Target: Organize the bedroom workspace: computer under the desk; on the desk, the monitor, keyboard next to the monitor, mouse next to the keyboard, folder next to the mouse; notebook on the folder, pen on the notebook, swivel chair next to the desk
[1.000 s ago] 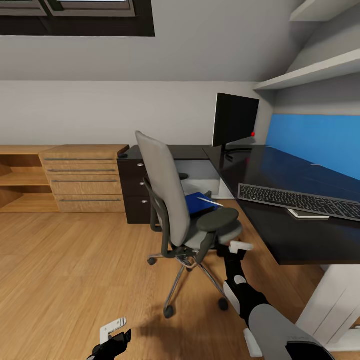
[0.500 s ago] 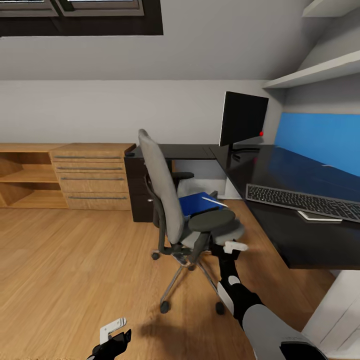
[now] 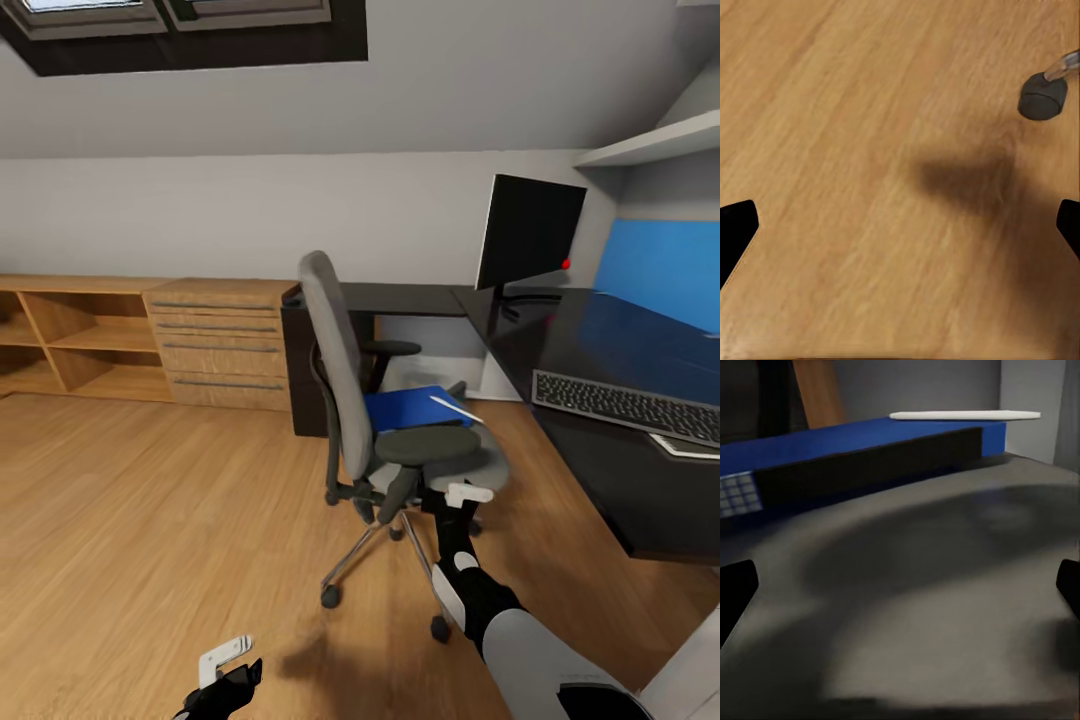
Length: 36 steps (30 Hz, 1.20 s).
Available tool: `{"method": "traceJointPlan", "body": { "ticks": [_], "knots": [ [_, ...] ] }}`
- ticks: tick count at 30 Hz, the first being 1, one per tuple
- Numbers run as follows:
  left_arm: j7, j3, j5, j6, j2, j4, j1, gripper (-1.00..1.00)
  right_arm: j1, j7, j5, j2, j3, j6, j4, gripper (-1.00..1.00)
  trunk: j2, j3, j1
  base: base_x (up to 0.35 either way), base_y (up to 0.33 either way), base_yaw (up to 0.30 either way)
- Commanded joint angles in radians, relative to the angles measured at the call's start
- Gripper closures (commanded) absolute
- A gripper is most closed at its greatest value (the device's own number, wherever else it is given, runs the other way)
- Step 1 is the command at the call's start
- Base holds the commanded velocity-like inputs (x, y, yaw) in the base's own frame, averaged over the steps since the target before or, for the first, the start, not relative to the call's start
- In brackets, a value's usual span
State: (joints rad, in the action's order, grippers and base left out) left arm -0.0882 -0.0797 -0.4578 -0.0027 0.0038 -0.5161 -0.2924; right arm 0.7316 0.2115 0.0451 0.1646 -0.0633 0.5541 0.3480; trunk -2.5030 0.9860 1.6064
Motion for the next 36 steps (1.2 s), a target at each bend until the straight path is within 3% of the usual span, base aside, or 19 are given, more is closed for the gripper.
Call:
{"method": "traceJointPlan", "body": {
  "ticks": [1,18,26,36],
  "knots": [
    [-0.008,-0.008,-0.007,0.0,0.001,-0.001,-0.001,-1.0,0.0,-0.003,0.006,0.001,-0.006,0.001,-0.003,-1.0,0.0,0.002,0.0,0.0,0.0,0.222],
    [-0.008,-0.007,-0.008,0.0,0.002,-0.001,-0.001,-1.0,0.0,-0.004,0.006,-0.002,-0.007,0.001,-0.003,-1.0,0.0,0.008,0.0,0.0,0.0,0.052],
    [-0.007,-0.007,-0.009,0.0,0.002,-0.001,-0.001,-1.0,-0.001,-0.004,-0.019,-0.013,-0.036,0.001,0.002,-1.0,0.0,0.008,0.0,-0.055,-0.059,0.0],
    [-0.008,-0.008,-0.009,0.0,0.002,-0.001,-0.001,-1.0,0.0,-0.009,-0.019,-0.009,-0.034,0.009,-0.001,-1.0,0.0,0.008,0.0,-0.015,-0.016,0.0]
  ]
}}
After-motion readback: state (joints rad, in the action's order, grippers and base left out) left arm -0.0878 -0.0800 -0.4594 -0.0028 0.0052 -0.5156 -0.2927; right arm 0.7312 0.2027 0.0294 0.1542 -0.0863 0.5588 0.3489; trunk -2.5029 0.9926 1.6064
